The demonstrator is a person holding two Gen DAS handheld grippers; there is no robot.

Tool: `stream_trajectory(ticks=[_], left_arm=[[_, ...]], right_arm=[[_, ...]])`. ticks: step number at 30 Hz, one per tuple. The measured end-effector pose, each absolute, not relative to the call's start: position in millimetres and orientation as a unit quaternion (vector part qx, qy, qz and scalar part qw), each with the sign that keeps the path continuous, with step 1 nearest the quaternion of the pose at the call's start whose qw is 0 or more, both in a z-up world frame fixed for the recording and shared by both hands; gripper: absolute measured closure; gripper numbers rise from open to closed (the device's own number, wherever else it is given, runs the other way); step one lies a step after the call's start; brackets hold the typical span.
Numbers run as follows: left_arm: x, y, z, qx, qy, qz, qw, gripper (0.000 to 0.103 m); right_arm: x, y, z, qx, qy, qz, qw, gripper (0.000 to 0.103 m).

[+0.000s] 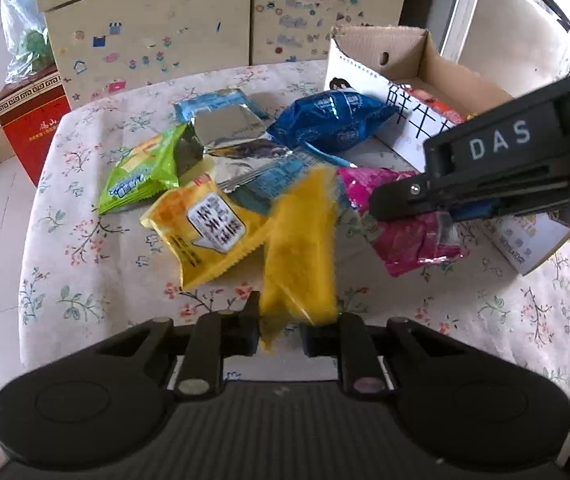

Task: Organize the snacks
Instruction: 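Grasp the pink bag with the right tool while the left tool grasps a yellow waffle bag, then lift and carry the yellow bag and pink bag over the box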

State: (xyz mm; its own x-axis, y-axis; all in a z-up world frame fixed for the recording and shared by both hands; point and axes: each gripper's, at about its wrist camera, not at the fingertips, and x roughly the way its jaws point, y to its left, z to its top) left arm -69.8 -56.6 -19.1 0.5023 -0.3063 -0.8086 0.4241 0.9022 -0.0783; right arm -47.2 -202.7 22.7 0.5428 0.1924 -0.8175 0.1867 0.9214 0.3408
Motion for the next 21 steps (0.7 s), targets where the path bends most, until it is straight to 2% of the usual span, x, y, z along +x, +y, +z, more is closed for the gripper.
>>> stream_trajectory(ticks=[21], left_arm=[[-80, -44, 7, 0.033, 0.411, -0.219, 0.884, 0.088]], right_arm=[[-50, -204, 36, 0.195, 0.458, 0.011, 0.867, 0.065]])
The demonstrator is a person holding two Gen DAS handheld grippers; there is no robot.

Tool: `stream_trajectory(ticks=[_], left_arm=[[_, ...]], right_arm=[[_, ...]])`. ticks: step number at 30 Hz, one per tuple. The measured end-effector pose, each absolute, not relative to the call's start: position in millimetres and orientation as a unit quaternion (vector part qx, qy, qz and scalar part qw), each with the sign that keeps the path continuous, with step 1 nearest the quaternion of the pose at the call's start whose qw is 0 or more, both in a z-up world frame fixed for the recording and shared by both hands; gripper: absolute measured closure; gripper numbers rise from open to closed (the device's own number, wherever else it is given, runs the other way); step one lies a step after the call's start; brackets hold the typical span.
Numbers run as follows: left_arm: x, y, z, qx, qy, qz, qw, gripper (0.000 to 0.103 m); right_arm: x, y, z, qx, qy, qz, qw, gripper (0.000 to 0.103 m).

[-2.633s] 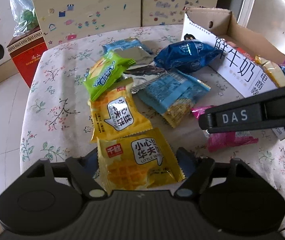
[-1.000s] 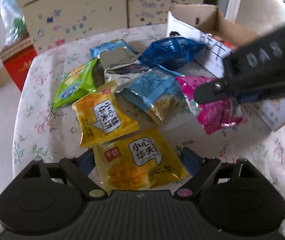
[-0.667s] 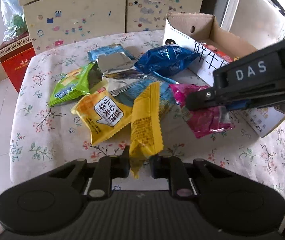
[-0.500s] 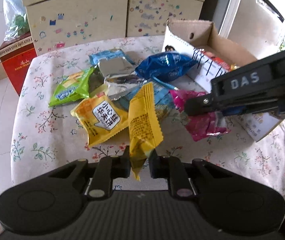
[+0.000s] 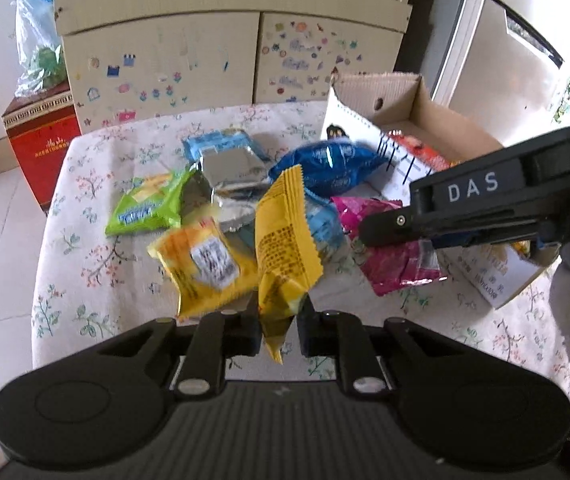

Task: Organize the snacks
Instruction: 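Lift and carry the yellow bag and pink bag over the box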

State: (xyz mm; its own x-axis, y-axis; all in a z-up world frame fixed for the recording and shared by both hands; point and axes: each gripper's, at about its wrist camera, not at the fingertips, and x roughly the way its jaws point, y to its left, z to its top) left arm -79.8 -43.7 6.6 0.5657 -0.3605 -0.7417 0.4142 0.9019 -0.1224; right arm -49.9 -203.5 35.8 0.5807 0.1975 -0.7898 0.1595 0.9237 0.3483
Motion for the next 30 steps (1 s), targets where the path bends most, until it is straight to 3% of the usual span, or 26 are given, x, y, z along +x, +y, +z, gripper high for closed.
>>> stream_trajectory(ticks=[30], left_arm=[[-71, -65, 46, -0.005, 0.359, -0.235, 0.903, 0.088]], right_arm=[[-63, -220, 83, 0.177, 0.387, -0.013, 0.905, 0.065]])
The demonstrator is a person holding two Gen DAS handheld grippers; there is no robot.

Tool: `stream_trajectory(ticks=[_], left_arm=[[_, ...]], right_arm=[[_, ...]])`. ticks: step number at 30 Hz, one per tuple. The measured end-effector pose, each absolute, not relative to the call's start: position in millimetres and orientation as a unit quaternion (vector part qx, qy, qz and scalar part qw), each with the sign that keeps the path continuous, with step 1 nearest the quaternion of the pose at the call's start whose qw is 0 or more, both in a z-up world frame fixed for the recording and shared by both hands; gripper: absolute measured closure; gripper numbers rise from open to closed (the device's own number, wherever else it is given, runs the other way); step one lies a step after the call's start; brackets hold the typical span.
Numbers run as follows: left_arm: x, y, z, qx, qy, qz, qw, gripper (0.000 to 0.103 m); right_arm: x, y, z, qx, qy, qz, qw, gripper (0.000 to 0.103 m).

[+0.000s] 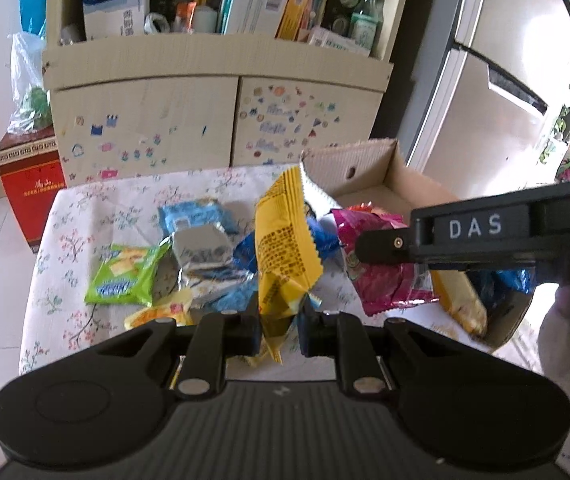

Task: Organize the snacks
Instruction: 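Lift and carry the yellow bag and pink bag over the box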

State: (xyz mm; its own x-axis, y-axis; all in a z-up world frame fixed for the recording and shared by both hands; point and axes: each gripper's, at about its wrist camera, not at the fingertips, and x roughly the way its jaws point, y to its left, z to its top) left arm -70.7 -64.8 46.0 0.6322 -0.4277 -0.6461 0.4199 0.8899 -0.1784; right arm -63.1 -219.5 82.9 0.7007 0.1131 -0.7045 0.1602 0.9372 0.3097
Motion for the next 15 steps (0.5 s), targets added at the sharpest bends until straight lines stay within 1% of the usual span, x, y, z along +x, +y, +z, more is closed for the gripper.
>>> stream_trajectory(ticks=[15], left_arm=[[-53, -102, 74, -0.018, 0.334, -0.267, 0.904, 0.088]], right_arm=[[-70, -252, 113, 0.179, 0.334, -0.059, 0.924, 0.065]])
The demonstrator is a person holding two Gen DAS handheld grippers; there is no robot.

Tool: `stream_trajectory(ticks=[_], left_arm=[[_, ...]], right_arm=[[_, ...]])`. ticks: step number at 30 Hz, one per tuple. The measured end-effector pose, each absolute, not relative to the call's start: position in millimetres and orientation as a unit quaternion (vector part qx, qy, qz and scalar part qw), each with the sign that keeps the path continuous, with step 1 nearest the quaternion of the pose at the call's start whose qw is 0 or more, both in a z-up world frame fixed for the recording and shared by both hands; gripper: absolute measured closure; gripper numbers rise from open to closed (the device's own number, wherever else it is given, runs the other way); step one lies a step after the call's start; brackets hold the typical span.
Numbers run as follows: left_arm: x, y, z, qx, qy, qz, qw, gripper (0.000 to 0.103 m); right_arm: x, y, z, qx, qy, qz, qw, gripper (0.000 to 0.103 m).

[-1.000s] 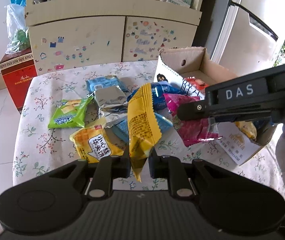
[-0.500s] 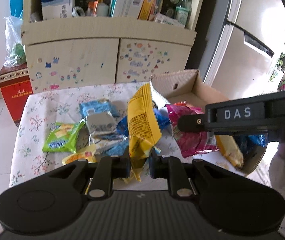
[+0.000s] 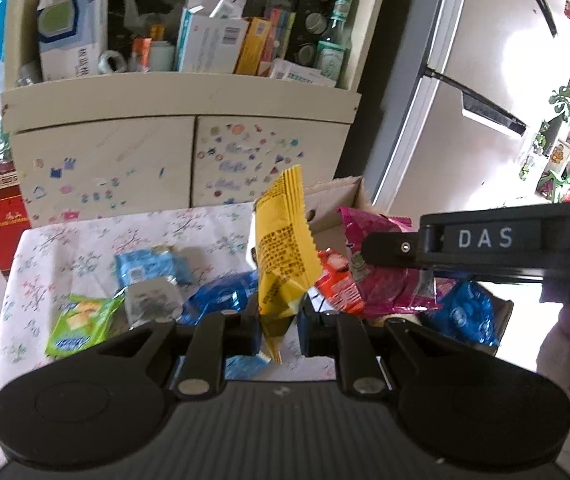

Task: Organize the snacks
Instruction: 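Lift and carry the yellow bag and pink bag over the box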

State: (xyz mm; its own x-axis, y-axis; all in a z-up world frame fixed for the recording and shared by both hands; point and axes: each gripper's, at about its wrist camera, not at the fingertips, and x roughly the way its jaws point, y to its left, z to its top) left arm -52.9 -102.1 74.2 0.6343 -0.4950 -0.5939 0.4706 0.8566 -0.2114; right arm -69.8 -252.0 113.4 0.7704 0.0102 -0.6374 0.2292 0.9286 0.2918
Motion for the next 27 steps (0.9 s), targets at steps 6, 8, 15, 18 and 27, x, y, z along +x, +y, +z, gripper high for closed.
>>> stream_trajectory(ticks=[6, 8, 15, 18, 27], left_arm=[[-44, -121, 80, -0.009, 0.329, -0.284, 0.901, 0.088], [-41, -128, 81, -0.005, 0.328, -0.290, 0.899, 0.088], [-26, -151, 79, 0.003, 0.336, -0.310, 0.890, 0.088], [-19, -163, 76, 0.010, 0.340, -0.318, 0.885, 0.088], [-2, -195, 68, 0.025, 0.342, -0.344, 0.874, 0.088]], right_arm=[[-69, -263, 120, 0.181, 0.323, -0.070, 0.926, 0.065], [-68, -267, 121, 0.179, 0.322, -0.076, 0.927, 0.065], [-64, -286, 120, 0.177, 0.322, -0.106, 0.924, 0.065], [-61, -298, 114, 0.186, 0.330, -0.119, 0.918, 0.065], [-51, -338, 108, 0.250, 0.329, -0.135, 0.901, 0.065]])
